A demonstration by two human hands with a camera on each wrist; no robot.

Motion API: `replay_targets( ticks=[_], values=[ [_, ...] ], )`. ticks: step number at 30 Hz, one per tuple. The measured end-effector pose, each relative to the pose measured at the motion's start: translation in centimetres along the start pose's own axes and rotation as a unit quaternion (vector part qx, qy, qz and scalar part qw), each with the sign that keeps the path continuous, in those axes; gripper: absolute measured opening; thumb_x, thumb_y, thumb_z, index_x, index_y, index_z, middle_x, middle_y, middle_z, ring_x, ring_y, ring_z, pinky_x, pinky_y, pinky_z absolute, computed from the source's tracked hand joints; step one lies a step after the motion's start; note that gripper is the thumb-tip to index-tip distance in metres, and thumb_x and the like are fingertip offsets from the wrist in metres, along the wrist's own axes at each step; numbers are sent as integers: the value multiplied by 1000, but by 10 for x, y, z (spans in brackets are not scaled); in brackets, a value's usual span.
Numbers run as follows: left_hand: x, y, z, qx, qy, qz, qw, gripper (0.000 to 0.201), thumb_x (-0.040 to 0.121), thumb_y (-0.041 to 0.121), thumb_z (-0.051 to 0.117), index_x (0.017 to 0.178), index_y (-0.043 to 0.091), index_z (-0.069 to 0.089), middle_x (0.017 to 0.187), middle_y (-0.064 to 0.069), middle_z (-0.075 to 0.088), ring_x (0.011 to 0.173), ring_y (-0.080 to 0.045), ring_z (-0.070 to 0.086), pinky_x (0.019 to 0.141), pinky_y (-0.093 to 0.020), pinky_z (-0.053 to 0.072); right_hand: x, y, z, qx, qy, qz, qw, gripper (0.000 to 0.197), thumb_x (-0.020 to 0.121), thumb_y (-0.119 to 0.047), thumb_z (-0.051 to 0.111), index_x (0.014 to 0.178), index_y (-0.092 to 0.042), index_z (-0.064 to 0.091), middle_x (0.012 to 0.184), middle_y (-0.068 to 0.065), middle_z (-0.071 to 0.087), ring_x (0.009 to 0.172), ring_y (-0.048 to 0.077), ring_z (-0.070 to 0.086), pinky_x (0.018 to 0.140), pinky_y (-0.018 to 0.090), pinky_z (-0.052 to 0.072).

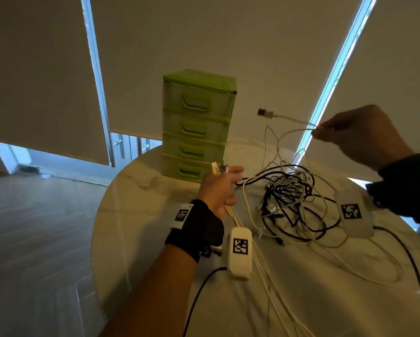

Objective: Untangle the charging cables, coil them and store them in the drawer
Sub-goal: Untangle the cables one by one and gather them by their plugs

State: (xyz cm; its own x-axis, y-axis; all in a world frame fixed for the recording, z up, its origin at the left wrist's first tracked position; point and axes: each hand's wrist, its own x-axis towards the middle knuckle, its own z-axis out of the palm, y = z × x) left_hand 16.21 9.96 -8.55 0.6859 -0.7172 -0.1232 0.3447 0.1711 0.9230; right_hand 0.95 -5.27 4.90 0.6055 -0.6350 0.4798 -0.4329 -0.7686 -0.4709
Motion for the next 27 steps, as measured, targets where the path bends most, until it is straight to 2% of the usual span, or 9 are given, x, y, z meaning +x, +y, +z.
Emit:
replay_targets(
  ticks=[3, 5, 10, 14, 16, 17, 21, 25, 27],
  values=[
    [-5, 10, 4, -173, -69, -11, 982, 17, 94, 3, 46, 99, 12, 60, 40, 11, 23, 32, -3, 20, 37, -17, 17, -31, -13, 20, -24, -49, -52, 997, 9, 76, -34, 78, 79, -27, 73, 76, -21, 58, 70, -6, 53, 65, 17, 36],
    [-10, 13, 7, -214, -94, -6, 972, 21, 92, 0, 43, 98, 12, 59, 40, 10, 23, 32, -4, 21, 38, -17, 18, -48, -18, 36, -15, -78, -76, 994, 8, 76, -34, 77, 77, -26, 75, 75, -17, 65, 69, -6, 59, 61, 10, 38],
    [-16, 16, 5, -262, -115, 5, 958, 35, 86, -9, 33, 100, 10, 59, 39, 8, 30, 31, -3, 27, 38, -15, 25, -70, -23, 64, -5, -104, -126, 986, 11, 77, -30, 77, 80, -21, 77, 74, -8, 68, 68, 8, 63, 69, 32, 56],
    [-16, 13, 4, -297, -138, 33, 944, 31, 74, -8, 46, 97, 8, 60, 41, 8, 33, 32, -3, 30, 38, -17, 31, -72, -23, 65, -20, -98, -120, 988, 11, 77, -33, 78, 79, -22, 76, 72, -9, 66, 66, 7, 62, 67, 33, 54],
    [-16, 13, 5, -290, -126, 41, 948, 10, 80, 1, 55, 81, 11, 57, 40, 9, 35, 31, -3, 30, 37, -16, 30, -74, -24, 64, -34, -104, -125, 986, 11, 77, -32, 77, 80, -21, 77, 71, -11, 64, 66, 5, 61, 66, 27, 51],
    [-16, 13, 5, -289, -124, 46, 948, 10, 82, 10, 58, 74, 13, 53, 40, 9, 35, 31, -2, 30, 36, -16, 30, -76, -25, 64, -41, -109, -129, 985, 11, 77, -31, 77, 81, -21, 77, 71, -12, 63, 66, 4, 60, 66, 25, 50],
    [-14, 12, 5, -272, -119, 64, 953, 37, 79, 45, 55, 65, 15, 40, 41, 8, 31, 33, -3, 28, 38, -18, 28, -79, -30, 65, -40, -149, -135, 979, 10, 77, -29, 78, 83, -21, 76, 75, -7, 67, 69, 6, 62, 70, 28, 53],
    [-12, 14, 4, -283, -110, 50, 952, 46, 86, 47, 53, 55, 18, 37, 42, 7, 26, 34, -5, 22, 43, -21, 22, -75, -34, 62, -30, -252, -113, 961, 13, 76, -28, 79, 87, -22, 75, 77, -9, 69, 71, 5, 63, 69, 21, 52],
    [-11, 17, 0, -286, -89, 41, 953, 53, 94, 43, 51, 48, 19, 36, 42, 6, 25, 36, -6, 23, 46, -21, 26, -71, -28, 56, -62, -310, -107, 943, 14, 77, -29, 79, 90, -28, 75, 80, -16, 67, 76, 0, 63, 69, 17, 48]
  ],
)
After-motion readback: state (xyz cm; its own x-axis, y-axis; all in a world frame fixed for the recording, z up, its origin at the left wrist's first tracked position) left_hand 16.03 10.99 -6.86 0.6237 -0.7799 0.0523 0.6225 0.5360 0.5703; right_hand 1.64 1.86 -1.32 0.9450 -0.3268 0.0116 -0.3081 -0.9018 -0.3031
